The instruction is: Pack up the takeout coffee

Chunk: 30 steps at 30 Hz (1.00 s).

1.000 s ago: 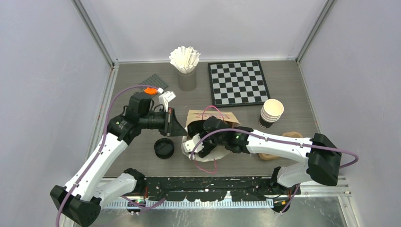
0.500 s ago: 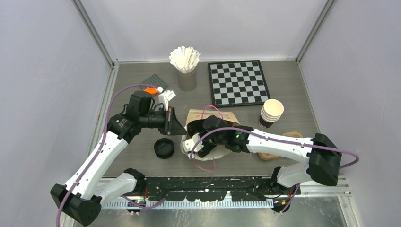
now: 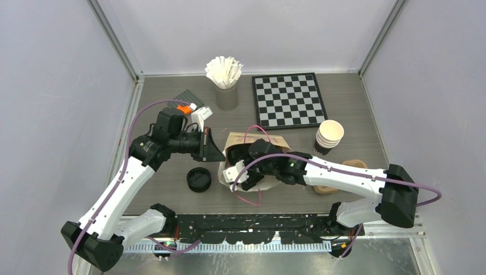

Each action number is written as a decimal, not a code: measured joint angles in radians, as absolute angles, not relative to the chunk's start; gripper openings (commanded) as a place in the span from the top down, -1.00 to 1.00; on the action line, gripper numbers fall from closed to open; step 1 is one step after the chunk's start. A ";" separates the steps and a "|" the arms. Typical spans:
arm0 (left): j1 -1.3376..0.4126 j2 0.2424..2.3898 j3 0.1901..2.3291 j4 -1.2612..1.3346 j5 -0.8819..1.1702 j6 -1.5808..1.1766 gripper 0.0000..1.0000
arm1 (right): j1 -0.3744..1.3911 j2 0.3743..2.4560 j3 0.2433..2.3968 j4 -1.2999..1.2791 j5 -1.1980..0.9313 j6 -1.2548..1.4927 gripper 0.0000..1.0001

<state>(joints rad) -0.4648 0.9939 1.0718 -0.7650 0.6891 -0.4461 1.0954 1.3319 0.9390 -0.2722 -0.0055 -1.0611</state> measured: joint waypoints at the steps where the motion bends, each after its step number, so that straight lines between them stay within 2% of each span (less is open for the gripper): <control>1: -0.465 0.998 1.077 -0.769 0.688 -0.447 1.00 | 1.095 1.328 0.940 -0.276 -0.006 -1.058 -0.80; 15: -0.465 1.017 1.096 -0.777 0.681 -0.518 1.00 | 1.089 1.277 0.966 -0.324 -0.022 -0.995 -0.60; 21: -0.465 1.022 1.118 -0.794 0.679 -0.551 1.00 | 1.074 1.250 0.989 -0.332 -0.031 -0.939 -0.39; 27: -0.465 1.037 1.163 -0.838 0.667 -0.573 1.00 | 1.037 1.217 1.016 -0.336 -0.045 -0.870 -0.10; 30: -0.465 1.043 1.177 -0.863 0.657 -0.574 1.00 | 1.015 1.210 1.034 -0.340 -0.057 -0.833 -0.05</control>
<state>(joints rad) -0.4648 1.0431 1.1767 -0.8627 0.6575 -0.5743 1.0153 1.2102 1.0344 -0.3397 -0.0574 -0.8326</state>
